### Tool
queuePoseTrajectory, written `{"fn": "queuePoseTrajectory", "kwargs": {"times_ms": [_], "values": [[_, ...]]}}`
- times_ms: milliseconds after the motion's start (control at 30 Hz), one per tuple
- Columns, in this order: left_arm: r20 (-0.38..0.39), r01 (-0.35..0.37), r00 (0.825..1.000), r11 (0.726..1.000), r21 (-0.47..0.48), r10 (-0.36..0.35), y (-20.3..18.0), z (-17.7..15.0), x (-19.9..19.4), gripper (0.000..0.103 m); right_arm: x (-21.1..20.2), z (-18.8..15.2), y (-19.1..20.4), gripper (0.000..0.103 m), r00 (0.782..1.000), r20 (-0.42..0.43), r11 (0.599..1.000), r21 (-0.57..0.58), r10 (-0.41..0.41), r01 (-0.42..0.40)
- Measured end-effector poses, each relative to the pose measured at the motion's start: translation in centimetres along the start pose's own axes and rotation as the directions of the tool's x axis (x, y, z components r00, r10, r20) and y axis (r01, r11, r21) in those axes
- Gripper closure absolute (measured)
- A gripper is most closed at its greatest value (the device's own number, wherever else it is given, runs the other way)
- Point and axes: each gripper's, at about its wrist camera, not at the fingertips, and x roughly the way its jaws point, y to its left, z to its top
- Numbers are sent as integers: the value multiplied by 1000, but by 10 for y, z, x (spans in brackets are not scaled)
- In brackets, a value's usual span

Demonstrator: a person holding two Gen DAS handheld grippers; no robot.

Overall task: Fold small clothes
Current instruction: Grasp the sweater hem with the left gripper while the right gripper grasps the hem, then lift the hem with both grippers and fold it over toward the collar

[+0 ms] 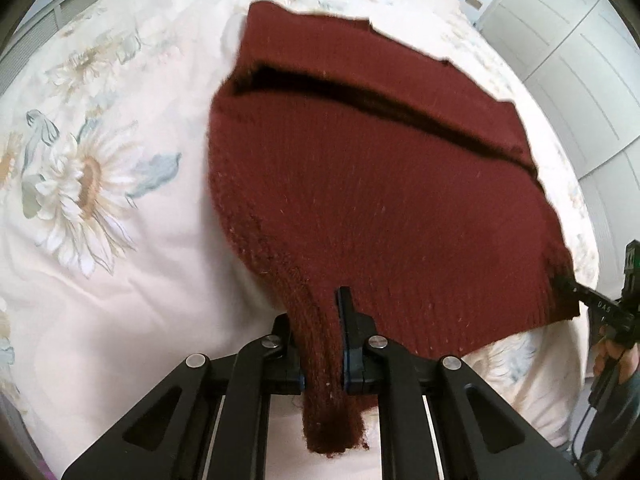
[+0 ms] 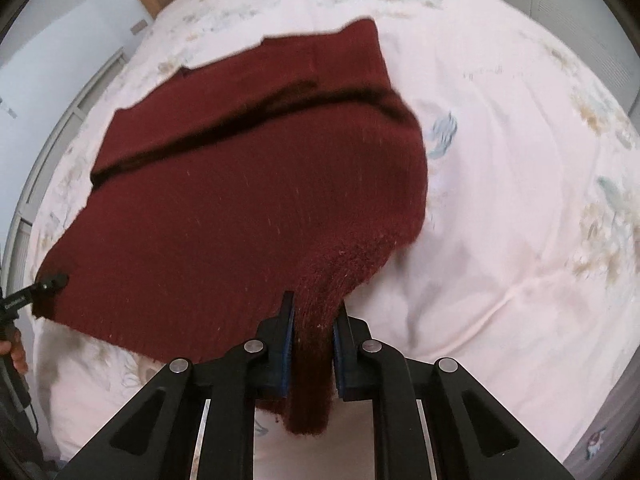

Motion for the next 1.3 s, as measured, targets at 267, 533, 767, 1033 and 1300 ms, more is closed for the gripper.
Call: {"fn": "queuePoseTrajectory", "kwargs": {"times_ms": [267, 533, 767, 1033, 1300], "values": [[67, 32, 997, 999, 21, -34, -3, 26, -29, 94, -29, 31, 5, 88, 994, 105, 1000, 2, 26, -26], [141, 25, 990, 999, 39, -30, -19, 77, -35, 94, -36, 83, 14, 89, 980, 201, 1000, 5, 1, -2], [198, 12, 980, 999, 48, -21, -25, 130, -37, 94, -40, 138, 22, 89, 962, 274, 1000, 14, -5, 1], [267, -37, 963, 999, 20, 31, -22, 198, -45, 94, -39, 203, 8, 90, 940, 339, 997, 82, -24, -4], [246, -140, 961, 990, 29, 129, -19, 255, -10, 94, 7, 258, 11, 90, 958, 271, 995, 59, -96, 83]]}}
